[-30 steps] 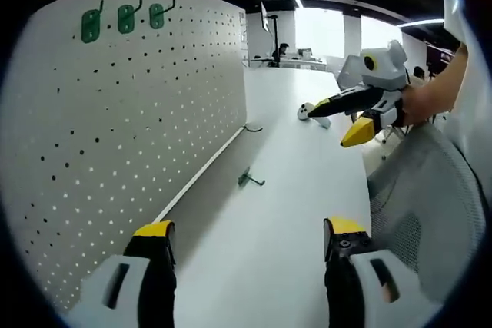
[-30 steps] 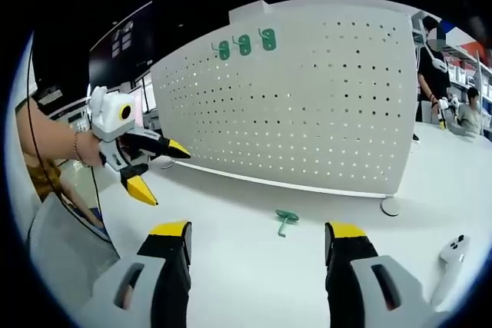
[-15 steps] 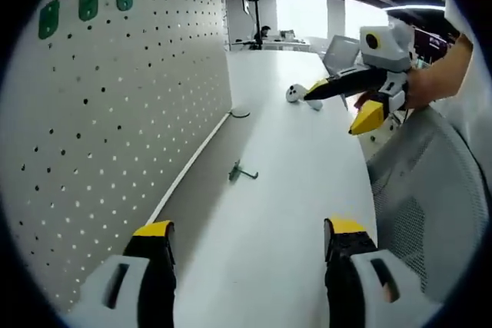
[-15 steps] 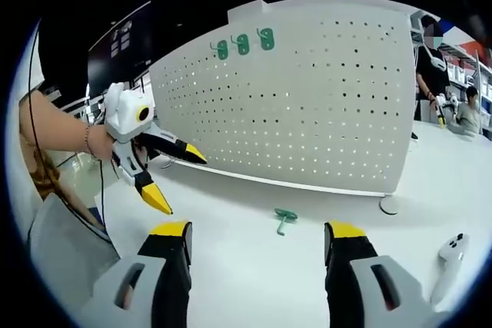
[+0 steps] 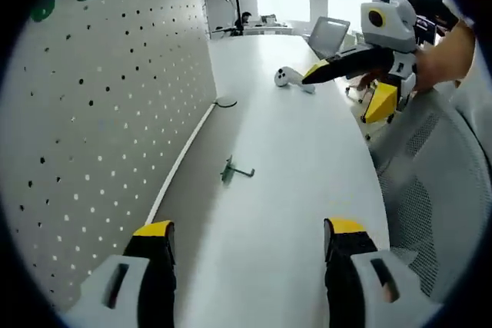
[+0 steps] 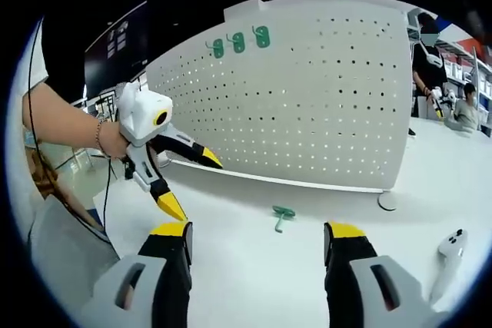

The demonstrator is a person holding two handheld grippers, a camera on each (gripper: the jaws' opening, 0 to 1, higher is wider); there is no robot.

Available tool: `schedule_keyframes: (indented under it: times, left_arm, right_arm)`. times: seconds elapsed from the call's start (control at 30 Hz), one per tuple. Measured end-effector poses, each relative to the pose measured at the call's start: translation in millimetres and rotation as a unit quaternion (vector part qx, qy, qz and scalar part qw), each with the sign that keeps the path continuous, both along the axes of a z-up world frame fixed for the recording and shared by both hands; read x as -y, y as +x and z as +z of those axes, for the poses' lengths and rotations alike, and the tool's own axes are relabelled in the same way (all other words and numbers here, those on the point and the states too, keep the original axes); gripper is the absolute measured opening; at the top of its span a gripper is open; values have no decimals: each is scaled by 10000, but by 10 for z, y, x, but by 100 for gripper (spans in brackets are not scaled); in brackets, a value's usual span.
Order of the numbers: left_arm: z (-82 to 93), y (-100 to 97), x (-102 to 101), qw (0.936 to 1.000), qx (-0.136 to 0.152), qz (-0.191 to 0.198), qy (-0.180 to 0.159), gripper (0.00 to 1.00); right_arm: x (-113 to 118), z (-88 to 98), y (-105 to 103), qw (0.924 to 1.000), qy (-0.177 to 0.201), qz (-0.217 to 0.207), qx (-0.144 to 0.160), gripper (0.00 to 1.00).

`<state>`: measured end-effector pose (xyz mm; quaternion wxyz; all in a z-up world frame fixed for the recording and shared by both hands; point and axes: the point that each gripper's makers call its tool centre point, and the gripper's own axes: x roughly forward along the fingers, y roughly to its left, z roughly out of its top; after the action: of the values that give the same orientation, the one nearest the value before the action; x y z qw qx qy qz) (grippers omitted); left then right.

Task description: Insert the hook assembly into the mounting plate slot until the hook locks in place.

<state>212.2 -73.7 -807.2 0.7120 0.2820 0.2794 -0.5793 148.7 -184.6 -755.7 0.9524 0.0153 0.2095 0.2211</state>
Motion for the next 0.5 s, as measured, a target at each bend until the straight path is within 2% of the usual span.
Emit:
schedule_keyframes:
  times: [0.5]
  left_arm:
    - [-64,170,232,9985,17,-499,245,82]
  right_arm:
    - [-15,-33,-4,10000,-69,44,-54,68]
